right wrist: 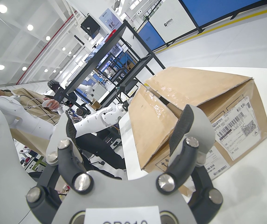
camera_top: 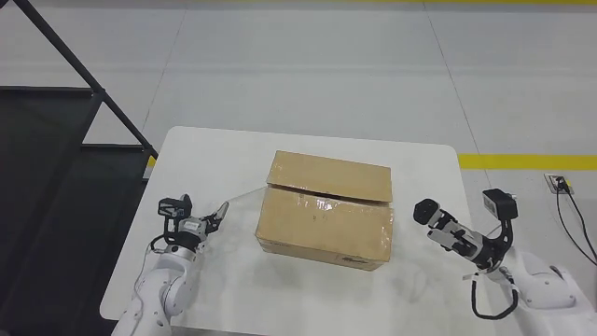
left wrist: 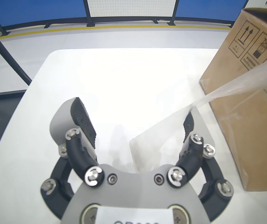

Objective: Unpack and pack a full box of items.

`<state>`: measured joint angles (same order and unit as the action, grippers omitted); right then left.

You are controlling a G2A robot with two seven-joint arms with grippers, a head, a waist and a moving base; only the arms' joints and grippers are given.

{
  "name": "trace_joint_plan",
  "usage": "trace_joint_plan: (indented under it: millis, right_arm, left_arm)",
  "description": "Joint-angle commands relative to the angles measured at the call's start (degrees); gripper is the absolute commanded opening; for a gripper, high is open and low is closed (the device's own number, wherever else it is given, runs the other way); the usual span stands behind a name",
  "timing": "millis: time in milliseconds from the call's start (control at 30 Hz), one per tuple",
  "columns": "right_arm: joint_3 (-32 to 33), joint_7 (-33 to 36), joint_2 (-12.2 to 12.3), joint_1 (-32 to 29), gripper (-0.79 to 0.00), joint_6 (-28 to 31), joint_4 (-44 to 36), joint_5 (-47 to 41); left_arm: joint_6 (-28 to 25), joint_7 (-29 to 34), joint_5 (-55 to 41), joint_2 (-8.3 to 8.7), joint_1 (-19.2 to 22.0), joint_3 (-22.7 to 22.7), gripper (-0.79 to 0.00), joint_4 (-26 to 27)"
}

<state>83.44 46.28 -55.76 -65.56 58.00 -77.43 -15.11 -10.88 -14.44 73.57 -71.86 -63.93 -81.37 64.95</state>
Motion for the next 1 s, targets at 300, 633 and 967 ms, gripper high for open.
trace_joint_plan:
  millis: [300,633,967]
  right_arm:
    - [-0.1,0.0,0.0,0.1,0.000,0.0,0.1,0.1]
    - [-0.1,0.0,0.0,0.0,0.000,0.0,0.2,0.0]
    - [-0.1,0.0,-0.2,0.2,0.000,0.0,0.8,-0.2]
  left_arm:
    - [-2.0,2.2,2.3,0.18,0.7,1.0,0.000,-1.6]
    - [4.2,2.7,2.4,-0.57,4.0,2.6,0.000,-5.1]
    - [9.3,3.5,-0.1,-0.98,6.2,1.6,0.000,-8.7]
